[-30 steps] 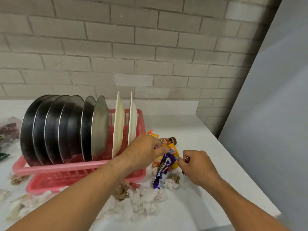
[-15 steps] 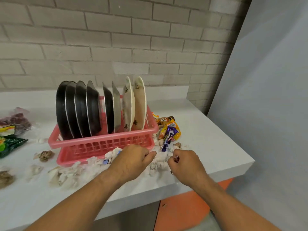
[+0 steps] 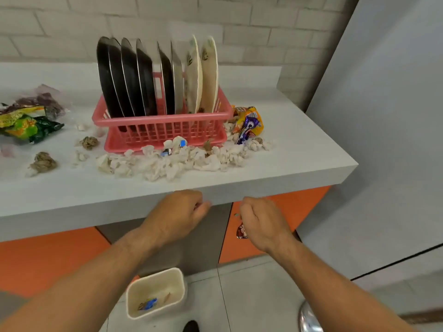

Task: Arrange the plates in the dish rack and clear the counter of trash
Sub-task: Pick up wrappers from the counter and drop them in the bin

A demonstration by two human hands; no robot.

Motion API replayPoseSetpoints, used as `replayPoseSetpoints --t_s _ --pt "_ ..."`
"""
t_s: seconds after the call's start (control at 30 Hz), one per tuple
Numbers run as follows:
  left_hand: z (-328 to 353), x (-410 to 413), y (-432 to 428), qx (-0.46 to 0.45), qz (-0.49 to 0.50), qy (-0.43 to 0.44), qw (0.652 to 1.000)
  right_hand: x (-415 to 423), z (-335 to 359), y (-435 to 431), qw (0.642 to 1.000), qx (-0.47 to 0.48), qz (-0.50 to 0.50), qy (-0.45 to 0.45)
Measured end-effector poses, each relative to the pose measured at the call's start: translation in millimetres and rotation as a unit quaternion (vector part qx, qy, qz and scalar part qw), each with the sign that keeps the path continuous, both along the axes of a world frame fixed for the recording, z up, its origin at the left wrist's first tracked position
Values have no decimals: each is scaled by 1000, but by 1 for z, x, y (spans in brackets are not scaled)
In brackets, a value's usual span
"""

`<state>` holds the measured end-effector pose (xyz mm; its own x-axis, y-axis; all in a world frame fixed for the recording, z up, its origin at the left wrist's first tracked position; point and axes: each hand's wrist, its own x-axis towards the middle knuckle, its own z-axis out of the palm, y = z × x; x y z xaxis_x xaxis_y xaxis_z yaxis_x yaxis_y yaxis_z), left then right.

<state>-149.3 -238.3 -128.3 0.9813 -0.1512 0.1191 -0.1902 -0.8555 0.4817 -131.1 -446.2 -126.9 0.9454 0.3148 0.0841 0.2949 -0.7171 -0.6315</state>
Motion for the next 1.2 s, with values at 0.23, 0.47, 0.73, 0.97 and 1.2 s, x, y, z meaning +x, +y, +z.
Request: replayPoseSetpoints --t_s 0.23,0.47,0.73,0.97,1.2 --pt "-78 -55 29 2 -19 78 997 -47 -64 15 998 -7 -15 66" --pt "-199 -83 91 1 -5 179 984 -83 -181 72 983 2 -70 169" --pt "-371 -104 163 -5 44 210 977 -92 -383 141 978 -14 -29 208" --pt "-528 -89 190 -33 93 188 977 -48 -545 195 984 -41 93 148" --pt "-642 -78 215 5 85 168 982 -17 -682 248 950 -131 278 60"
